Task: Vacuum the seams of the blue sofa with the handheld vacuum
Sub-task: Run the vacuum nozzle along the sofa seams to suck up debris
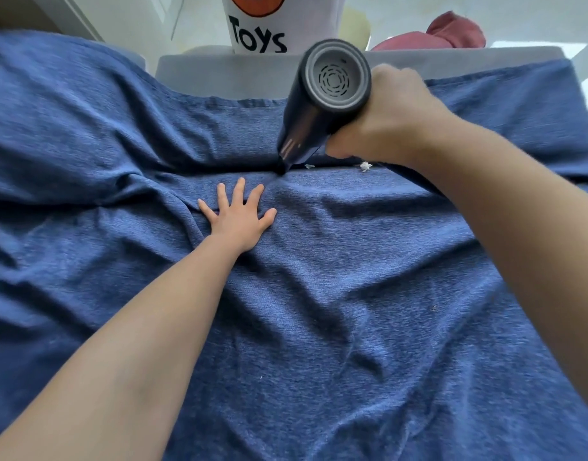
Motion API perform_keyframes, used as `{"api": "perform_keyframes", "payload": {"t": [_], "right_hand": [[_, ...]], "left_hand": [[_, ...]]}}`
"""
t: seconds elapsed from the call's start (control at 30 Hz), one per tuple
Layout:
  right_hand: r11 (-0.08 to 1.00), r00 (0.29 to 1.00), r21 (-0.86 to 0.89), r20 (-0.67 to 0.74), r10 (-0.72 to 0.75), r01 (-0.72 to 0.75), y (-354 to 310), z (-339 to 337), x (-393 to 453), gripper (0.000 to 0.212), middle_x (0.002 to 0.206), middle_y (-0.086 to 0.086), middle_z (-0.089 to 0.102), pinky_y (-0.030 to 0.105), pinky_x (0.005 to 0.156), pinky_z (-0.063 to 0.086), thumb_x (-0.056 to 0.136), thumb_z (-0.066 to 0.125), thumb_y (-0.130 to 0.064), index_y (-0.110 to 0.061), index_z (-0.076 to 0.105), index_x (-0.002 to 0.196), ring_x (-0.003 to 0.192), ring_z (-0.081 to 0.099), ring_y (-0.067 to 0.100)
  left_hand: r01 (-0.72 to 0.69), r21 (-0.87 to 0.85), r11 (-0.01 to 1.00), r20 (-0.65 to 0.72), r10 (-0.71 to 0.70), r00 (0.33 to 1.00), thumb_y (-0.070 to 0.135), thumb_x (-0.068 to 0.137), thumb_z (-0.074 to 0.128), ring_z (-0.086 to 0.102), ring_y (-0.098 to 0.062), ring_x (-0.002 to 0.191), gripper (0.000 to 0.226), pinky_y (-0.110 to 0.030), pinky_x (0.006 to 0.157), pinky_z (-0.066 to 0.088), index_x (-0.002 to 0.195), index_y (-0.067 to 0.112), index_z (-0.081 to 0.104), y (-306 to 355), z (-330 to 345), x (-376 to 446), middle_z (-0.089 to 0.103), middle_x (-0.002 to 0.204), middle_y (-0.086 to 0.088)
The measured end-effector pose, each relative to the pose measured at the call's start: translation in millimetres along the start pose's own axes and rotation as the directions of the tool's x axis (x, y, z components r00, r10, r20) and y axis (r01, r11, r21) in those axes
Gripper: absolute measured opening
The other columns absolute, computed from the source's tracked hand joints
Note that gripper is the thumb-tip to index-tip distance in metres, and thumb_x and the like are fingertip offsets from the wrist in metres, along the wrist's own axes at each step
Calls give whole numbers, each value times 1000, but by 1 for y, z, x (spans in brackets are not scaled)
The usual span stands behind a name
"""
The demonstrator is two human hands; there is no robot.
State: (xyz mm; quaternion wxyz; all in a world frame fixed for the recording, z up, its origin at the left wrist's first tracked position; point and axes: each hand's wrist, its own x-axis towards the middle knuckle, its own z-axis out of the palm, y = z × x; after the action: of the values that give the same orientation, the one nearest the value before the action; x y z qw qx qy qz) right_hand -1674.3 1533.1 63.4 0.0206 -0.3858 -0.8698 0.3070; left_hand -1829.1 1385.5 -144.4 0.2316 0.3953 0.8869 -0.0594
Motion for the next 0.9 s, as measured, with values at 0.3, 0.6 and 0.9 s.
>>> {"api": "perform_keyframes", "payload": {"t": [0.3,0.6,0.9], "right_hand": [[999,999,-38,43,-6,7,-9,11,4,30,72,-7,55,33,69,43,49,59,-46,-25,51,69,81,61,29],[994,997,-82,-4,-74,74,1,-11,5,40,82,1,63,36,70,50,48,61,-41,-23,59,83,85,64,29],[999,1000,-47,12,-27,27,5,-15,-3,30,84,-1,66,44,79,58,51,62,-39,-27,56,78,89,65,29]], "left_hand": [[-5,-13,1000,-5,5,1000,64,95,24,-17,-32,147,62,-72,106,-9,151,41,9,-1,3,3,-8,162,4],[-13,-38,999,-11,12,1000,65,94,27,-17,-31,146,63,-71,106,-10,151,43,10,-4,4,5,-8,162,4],[-8,-36,999,-8,7,1000,65,94,27,-17,-31,147,62,-71,107,-10,150,45,10,-3,5,6,-9,162,5]]}}
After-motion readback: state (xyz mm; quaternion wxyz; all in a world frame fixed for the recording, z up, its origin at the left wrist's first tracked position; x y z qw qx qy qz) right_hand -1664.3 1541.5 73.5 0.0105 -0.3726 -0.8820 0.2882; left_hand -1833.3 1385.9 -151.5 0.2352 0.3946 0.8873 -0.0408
